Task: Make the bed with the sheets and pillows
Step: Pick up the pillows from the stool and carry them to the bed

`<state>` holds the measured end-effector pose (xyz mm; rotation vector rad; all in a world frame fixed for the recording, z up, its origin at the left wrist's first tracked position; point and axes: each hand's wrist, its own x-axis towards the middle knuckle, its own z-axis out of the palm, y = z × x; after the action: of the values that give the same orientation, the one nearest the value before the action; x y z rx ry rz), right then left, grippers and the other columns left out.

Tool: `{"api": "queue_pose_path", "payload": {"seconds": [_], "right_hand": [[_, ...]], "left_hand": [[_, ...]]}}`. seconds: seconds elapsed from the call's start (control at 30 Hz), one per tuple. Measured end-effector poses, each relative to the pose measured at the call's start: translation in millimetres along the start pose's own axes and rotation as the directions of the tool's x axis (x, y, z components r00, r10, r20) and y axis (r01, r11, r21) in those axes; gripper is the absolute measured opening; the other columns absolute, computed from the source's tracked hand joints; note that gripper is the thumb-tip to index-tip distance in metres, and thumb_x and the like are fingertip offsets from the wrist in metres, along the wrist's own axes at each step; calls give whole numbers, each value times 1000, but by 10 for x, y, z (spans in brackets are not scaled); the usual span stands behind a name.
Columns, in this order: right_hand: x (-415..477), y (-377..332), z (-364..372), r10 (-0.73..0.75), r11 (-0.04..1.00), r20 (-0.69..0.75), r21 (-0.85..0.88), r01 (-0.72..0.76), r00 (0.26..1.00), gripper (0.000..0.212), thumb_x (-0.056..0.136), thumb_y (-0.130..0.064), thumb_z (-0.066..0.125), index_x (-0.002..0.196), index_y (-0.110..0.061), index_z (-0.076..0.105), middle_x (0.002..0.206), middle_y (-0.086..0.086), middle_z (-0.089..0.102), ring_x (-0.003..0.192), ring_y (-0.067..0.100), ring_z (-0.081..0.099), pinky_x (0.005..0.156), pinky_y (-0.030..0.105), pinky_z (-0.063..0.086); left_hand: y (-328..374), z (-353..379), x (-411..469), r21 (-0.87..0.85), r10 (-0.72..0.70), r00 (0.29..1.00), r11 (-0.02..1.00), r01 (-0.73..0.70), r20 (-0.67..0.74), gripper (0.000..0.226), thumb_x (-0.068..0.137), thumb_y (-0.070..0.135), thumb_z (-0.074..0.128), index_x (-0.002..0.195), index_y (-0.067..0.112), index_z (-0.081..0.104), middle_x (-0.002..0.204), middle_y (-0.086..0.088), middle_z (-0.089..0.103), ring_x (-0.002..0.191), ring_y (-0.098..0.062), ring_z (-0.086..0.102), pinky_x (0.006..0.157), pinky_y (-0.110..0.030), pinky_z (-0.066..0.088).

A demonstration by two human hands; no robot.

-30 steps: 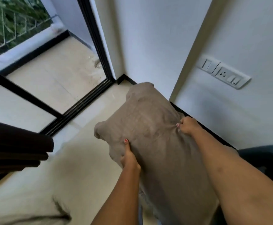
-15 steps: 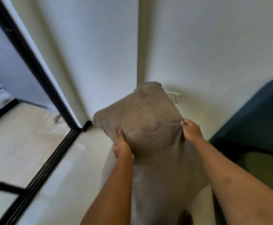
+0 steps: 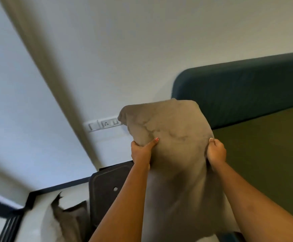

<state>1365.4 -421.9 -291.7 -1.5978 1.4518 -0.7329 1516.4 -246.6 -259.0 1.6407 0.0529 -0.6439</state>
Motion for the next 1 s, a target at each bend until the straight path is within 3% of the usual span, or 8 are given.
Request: {"api": "queue_pose_path", "payload": {"seconds": [0.23,0.4,0.47,0.53,0.6,0.8,0.87,1.0], "right_hand": [[318,773,-1135,307,940,-50,171,-294,951,53,82,-52,66,98,-3,58,98,15,58,91,31,56,76,35,44],[594,1174,-1825,405,876,158,214,-432,901,48,84,-57,61,67,-15,45,59,7,44,45,18,39,45,20,30],[755,1244,-2060,414,860,248,208,-466,876,50,86,-62,53,99,-13,56,82,10,54,65,20,50,56,25,38],[914,1308,-2233,440,843,287,196,-501,851,70,87,-64,48,139,-17,40,127,10,52,107,29,53,77,38,43],[994,1303,-2397,461,823,304,207,-530,834,80,85,-69,45,148,-23,30,146,6,40,128,31,42,91,46,36],[1258,1196,-2578,393,729,372,431,-532,841,87,64,-82,53,128,-23,56,116,1,60,118,24,51,101,41,33],[1366,1188,-2583,390,701,351,487,-522,851,109,45,-87,63,132,-22,55,122,2,62,116,25,54,104,42,37],[1553,1221,-2533,416,644,280,581,-498,865,103,59,-77,65,141,-17,45,138,5,50,123,31,48,94,43,39]], "left_hand": [[-81,1237,-472,-19,98,989,995,-97,112,55,86,32,69,133,16,47,129,-6,55,106,-23,52,99,-42,45],[1,2120,-890,-14,181,957,983,-183,225,52,90,32,65,136,16,46,123,0,54,113,-24,52,102,-42,42],[50,2410,-1026,7,211,930,975,-224,301,35,89,30,66,120,18,56,111,3,57,105,-22,55,93,-37,46],[138,2592,-1094,-3,248,901,964,-265,357,15,87,27,67,97,18,61,101,-2,63,98,-24,60,82,-32,51],[296,2747,-1162,-45,278,872,958,-284,402,10,87,23,68,89,16,61,95,-5,65,90,-21,62,72,-28,52],[811,3168,-1226,-65,346,821,932,-357,453,15,85,24,70,91,12,62,94,-5,66,86,-17,63,72,-28,52],[944,3345,-1142,-15,385,807,906,-424,448,16,84,27,71,89,14,61,96,-5,66,92,-22,62,81,-35,54],[1067,3814,-890,108,410,770,847,-520,489,21,84,35,69,98,21,61,104,-1,63,99,-22,60,93,-43,50]]}}
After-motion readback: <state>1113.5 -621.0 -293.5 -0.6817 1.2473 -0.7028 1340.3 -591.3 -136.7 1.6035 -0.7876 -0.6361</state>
